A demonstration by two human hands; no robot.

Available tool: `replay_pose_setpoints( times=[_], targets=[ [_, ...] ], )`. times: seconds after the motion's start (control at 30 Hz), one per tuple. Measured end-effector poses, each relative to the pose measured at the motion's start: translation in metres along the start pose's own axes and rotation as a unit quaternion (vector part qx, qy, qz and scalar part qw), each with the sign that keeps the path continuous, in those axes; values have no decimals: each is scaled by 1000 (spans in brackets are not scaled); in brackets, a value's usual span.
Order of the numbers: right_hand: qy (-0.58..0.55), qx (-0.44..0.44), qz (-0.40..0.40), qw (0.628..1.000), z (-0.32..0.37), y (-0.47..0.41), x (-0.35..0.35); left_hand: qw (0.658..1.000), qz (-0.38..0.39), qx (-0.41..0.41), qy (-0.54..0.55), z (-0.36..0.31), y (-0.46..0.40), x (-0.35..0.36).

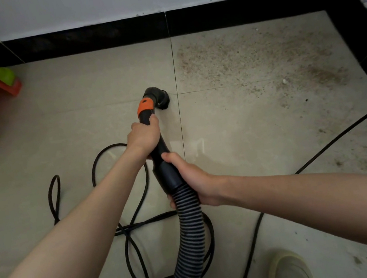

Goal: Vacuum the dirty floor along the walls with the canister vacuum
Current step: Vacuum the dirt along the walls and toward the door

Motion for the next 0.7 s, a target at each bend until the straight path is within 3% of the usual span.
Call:
replay_pose_setpoints(
  times=[0.3, 0.5, 0.57, 0.7],
  targets=[
    [36, -26, 4, 999, 62, -39, -27, 993, 43, 9, 114, -34, -27, 23],
    [-77, -63, 10, 995, 75, -50, -30, 987, 17, -12, 161, -65, -56, 25],
    [-71, -97, -20, 992, 77, -46, -30, 986, 20, -13, 167, -69, -60, 23],
    [-32, -184, -160, 969, 91, -29, -40, 973, 70, -49, 213, -73, -56, 24]
  ],
)
Point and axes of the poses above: each hand's wrist, its own y-axis away from the middle knuckle, its own x-axis out of the palm, z = x × y, the point moved 9 cm from there along -y, towards the middle knuckle, and after that the axes turned 11 degrees about -z, right-handed, at the moved point
